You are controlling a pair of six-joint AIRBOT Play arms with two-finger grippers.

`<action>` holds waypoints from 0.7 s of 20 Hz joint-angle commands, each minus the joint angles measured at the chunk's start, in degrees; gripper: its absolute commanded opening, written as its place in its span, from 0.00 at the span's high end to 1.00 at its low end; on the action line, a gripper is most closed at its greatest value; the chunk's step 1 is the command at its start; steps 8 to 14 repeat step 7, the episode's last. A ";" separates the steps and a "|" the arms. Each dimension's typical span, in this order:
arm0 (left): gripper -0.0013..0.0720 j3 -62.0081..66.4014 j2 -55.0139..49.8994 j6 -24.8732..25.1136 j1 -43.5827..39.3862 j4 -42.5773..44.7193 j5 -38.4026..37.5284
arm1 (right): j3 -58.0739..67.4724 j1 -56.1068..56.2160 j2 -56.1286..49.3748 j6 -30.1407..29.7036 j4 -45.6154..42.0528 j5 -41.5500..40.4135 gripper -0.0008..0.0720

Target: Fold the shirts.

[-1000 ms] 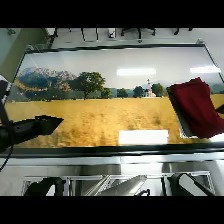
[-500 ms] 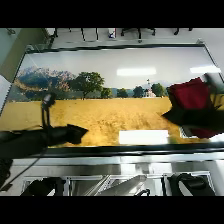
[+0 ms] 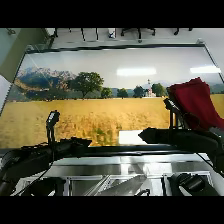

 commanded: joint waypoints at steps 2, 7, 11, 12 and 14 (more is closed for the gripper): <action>0.96 -0.79 2.60 -0.31 -0.17 0.04 0.22 | -0.48 0.92 -0.55 0.22 0.98 0.44 0.95; 0.96 -0.79 4.94 -0.31 -0.17 0.04 0.24 | -0.48 0.92 -0.55 0.20 0.98 0.44 0.95; 0.96 -0.79 4.94 -0.31 -0.17 0.04 0.24 | -0.48 0.92 -0.55 0.20 0.98 0.44 0.95; 0.96 -0.79 4.94 -0.31 -0.17 0.04 0.24 | -0.48 0.92 -0.55 0.20 0.98 0.44 0.95; 0.96 -0.79 4.94 -0.31 -0.17 0.04 0.24 | -0.48 0.92 -0.55 0.20 0.98 0.44 0.95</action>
